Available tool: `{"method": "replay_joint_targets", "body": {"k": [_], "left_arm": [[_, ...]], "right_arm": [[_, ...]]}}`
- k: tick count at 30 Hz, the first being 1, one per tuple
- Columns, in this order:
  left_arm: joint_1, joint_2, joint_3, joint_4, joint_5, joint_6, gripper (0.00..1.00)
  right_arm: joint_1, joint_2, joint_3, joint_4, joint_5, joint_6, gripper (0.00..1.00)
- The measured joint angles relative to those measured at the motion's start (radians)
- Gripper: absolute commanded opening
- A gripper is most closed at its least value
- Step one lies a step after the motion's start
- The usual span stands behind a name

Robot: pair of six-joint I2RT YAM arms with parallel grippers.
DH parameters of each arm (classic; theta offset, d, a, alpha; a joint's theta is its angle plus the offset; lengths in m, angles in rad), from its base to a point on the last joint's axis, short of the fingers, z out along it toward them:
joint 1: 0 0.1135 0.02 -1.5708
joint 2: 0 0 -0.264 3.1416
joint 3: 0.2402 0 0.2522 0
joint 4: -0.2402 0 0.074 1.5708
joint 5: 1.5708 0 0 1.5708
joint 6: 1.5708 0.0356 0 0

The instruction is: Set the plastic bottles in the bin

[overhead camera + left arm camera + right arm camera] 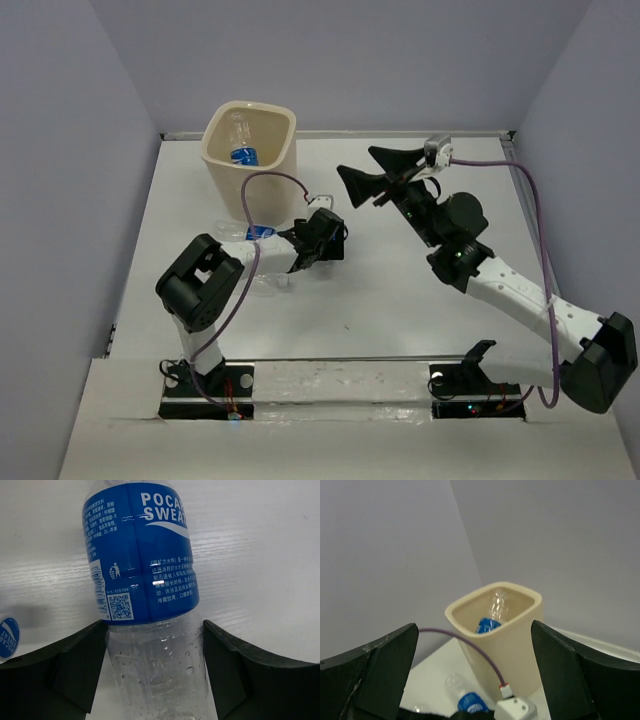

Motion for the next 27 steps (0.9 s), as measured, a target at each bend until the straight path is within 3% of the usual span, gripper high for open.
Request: {"method": "replay_joint_targets", "body": {"k": [5, 10, 15, 19, 22, 27], "left_arm": [[-0.035, 0.026, 0.041, -0.042, -0.088, 0.017, 0.56], [-0.051, -0.016, 0.079, -0.065, -0.105, 0.036, 0.55], [-0.071, -0.251, 0.146, -0.119, -0.106, 0.083, 0.55], [-0.065, -0.430, 0.338, -0.096, -0.147, 0.169, 0.56], [-0.014, -0.466, 0.495, -0.077, -0.172, 0.233, 0.56], [0.206, -0.414, 0.648, -0.053, -0.181, 0.306, 0.56]], "right_arm": [[0.000, -0.171, -0.217, -0.082, 0.039, 0.078, 0.98], [0.000, -0.383, -0.377, -0.223, 0.064, 0.152, 0.96], [0.000, -0.536, -0.475, -0.323, 0.072, 0.187, 0.91], [0.000, -0.590, -0.529, -0.381, 0.068, 0.205, 0.89], [0.000, -0.587, -0.552, -0.411, 0.038, 0.222, 0.88], [0.001, -0.471, -0.557, -0.410, -0.055, 0.234, 0.82]]}}
